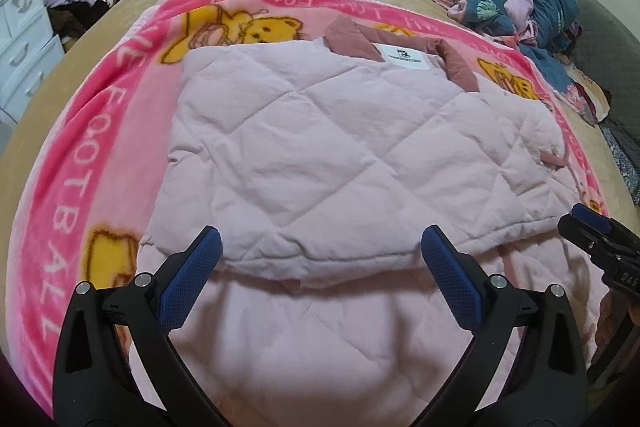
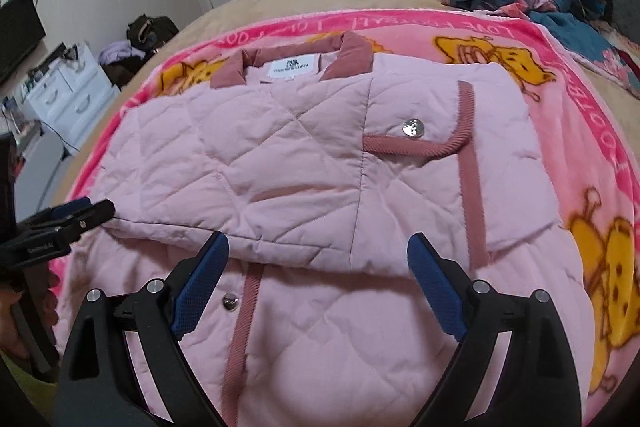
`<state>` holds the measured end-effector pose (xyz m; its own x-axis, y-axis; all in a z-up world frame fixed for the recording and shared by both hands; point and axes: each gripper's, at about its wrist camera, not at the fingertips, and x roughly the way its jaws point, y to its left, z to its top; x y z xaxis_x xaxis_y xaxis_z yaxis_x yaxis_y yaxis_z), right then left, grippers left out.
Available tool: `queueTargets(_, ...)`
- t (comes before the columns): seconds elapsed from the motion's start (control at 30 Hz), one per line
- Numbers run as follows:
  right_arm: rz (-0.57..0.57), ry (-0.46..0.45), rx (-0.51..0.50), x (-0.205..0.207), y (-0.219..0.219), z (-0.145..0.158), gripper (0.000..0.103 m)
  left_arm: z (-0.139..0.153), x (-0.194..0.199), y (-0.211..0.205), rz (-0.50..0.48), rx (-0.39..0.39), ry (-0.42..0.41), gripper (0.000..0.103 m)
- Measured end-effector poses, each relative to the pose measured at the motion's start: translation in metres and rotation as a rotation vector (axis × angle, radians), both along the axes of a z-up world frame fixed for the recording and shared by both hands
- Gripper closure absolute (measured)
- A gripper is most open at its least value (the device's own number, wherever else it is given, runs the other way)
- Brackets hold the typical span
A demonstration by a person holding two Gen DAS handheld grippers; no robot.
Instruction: Fold large clothes
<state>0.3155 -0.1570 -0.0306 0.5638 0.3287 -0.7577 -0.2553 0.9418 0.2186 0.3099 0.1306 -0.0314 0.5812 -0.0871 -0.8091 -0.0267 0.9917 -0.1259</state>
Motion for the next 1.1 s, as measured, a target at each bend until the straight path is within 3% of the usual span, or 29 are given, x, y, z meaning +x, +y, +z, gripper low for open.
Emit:
queueTargets(0.17, -0.010, -0.012, 0.027, -0.011, -0.007, 0.015, 0.013, 0.012, -0.013, -0.003, 0.005, -0.013, -0.029, 0.009)
queueTargets(0.23, -0.012, -0.026, 0.038, -0.016, -0.009, 0.023, 0.004, 0.019, -0.017, -0.004, 0.007, -0.025, -0.044, 0.009)
queueTargets(1.1, 0.001, -0.147, 0.107, -0.068, -0.019, 0.087, 0.004, 0.089, -0.071, -0.014, 0.008, -0.037, -0.172, 0.009)
